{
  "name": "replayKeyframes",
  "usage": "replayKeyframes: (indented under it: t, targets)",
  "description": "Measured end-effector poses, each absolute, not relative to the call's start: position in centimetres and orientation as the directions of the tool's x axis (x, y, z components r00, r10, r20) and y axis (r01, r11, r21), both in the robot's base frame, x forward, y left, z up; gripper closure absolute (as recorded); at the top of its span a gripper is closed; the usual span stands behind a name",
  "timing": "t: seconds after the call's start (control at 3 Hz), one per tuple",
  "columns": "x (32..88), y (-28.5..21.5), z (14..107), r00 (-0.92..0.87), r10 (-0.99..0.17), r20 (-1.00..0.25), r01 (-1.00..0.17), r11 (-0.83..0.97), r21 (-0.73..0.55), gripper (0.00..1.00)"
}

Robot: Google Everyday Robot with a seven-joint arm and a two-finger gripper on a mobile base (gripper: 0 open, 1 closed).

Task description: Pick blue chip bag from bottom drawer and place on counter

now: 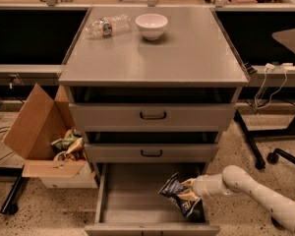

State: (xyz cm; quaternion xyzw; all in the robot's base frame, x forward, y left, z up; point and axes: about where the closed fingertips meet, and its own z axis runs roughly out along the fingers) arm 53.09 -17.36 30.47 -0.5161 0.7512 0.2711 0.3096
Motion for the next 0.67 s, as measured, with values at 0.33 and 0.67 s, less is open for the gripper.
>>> replayKeyframes:
  t: [0.33,0.67]
  targets:
    - [51.9,-16.9,34.4,-0.157,-0.606,-0.780,-0.965,0.263,-0.010,1.00]
    - [49.2,-16.2,42.4,0.052,-0.591,-0.805,-0.967,0.173,-0.189,1.00]
